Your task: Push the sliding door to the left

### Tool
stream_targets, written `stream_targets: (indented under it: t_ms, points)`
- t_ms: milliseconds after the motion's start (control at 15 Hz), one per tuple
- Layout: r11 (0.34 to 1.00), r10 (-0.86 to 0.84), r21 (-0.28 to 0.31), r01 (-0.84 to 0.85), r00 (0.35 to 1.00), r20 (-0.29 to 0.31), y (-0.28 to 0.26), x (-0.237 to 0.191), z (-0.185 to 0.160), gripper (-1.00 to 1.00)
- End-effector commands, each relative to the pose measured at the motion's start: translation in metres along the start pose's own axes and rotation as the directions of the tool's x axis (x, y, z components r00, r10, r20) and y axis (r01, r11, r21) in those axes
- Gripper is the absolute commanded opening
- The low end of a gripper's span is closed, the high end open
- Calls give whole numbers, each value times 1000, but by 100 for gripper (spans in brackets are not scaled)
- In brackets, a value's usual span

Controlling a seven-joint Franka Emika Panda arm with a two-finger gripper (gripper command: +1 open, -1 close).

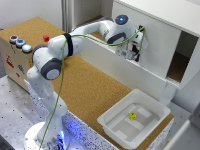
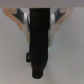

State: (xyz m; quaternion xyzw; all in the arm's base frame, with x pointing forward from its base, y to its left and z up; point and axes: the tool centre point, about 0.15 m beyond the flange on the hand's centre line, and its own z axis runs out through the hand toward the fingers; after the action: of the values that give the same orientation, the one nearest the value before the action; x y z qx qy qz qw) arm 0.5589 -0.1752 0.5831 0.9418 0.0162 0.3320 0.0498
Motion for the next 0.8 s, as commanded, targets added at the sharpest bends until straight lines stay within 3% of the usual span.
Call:
stream_targets:
  t_ms: [0,333,733]
  points:
    - [981,-41,-193,23,996,-85,-56,-59,31,-100]
    - [989,-71,-138,54,990,-123,-92,-36,49,-100]
    - [976,-80,-208,61,993,-83,-139,-27,70,-100]
